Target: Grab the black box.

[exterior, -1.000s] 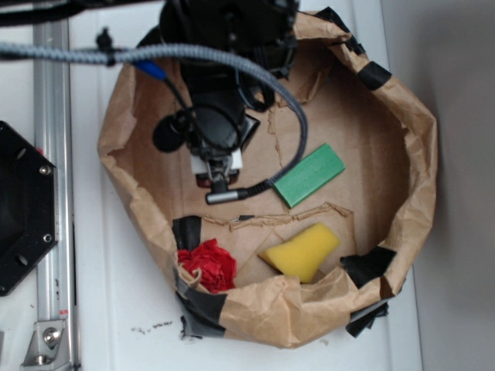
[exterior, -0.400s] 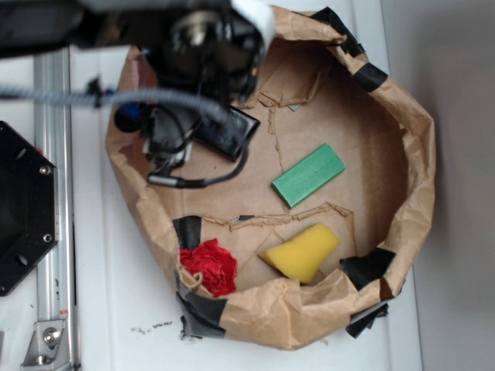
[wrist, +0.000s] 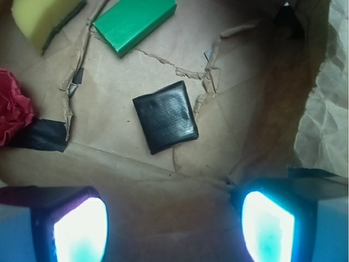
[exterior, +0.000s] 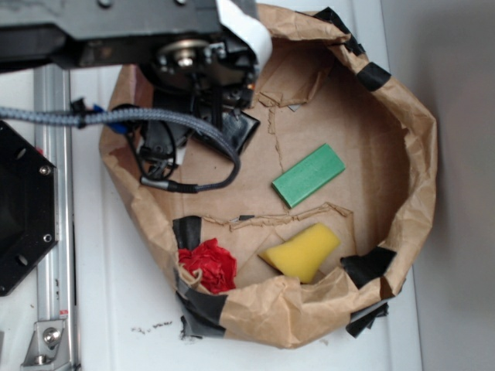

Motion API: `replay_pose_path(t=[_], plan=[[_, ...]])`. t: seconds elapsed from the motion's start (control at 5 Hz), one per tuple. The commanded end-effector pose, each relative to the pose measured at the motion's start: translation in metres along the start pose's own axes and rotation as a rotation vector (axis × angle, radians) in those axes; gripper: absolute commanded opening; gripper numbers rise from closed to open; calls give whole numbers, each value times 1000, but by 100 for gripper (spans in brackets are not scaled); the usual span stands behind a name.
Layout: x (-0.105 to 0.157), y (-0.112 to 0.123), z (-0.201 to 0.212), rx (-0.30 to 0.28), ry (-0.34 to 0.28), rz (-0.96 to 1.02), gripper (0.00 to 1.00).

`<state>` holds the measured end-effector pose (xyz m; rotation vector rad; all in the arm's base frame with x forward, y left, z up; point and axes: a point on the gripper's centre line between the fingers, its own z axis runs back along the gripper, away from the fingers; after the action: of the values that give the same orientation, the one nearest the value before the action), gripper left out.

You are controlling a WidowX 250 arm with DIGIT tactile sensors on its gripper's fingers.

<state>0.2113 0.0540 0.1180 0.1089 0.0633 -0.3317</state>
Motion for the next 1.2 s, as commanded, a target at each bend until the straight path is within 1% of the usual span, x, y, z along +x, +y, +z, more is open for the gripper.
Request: replay_pose_path(t=[0.0, 0.2, 0.4, 0.6, 0.8, 1.0], plan=[[24, 7, -17, 50, -129, -244, 100], [35, 9, -25, 49, -232, -299, 100], [43, 14, -44, 15, -259, -381, 100], [35, 23, -58, -14, -263, -428, 100], [42, 20, -73, -57, -265, -535, 100], [46, 15, -76, -69, -240, -592, 100]])
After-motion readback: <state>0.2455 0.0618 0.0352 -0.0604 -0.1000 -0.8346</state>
